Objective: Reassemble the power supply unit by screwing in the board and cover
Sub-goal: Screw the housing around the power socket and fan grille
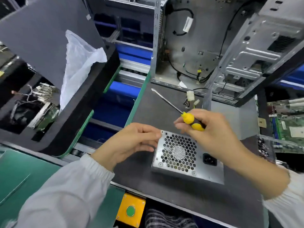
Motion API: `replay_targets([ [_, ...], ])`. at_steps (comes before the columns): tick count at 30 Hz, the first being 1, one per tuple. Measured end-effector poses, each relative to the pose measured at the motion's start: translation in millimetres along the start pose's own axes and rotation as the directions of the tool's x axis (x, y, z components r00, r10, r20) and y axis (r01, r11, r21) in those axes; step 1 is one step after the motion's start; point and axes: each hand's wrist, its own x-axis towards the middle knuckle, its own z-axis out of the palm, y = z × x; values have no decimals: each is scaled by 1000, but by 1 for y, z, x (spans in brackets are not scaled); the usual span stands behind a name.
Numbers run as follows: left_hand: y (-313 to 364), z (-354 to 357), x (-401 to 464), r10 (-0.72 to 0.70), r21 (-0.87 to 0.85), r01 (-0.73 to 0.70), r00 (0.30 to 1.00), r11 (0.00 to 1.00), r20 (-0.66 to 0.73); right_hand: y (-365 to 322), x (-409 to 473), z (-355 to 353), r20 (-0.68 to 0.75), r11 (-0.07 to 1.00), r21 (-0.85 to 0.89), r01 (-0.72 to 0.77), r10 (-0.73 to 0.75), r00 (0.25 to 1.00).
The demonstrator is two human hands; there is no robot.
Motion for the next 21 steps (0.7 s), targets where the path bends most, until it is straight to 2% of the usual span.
replay_targets([
  [3, -5, 3, 4, -8, -138, 4, 999, 990, -31, -1, 5, 22, 30, 989, -110, 96, -93, 995],
  [8, -9, 10, 5, -46, -297, 44, 999, 954, -1, 10, 3, 37, -50, 990, -93, 106, -111, 993],
  [12, -10, 12, 6, -110, -340, 100, 994, 935, -10, 14, 1, 40, -130, 985, -138, 105, -123, 984],
  [16, -10, 11, 8, -148, -360, 138, 989, 923, -1, 14, -2, 36, -124, 979, -156, 129, -149, 981],
  [21, -11, 8, 12, -158, -366, 157, 987, 917, 28, 13, -4, 34, -71, 917, -297, 265, -298, 952],
])
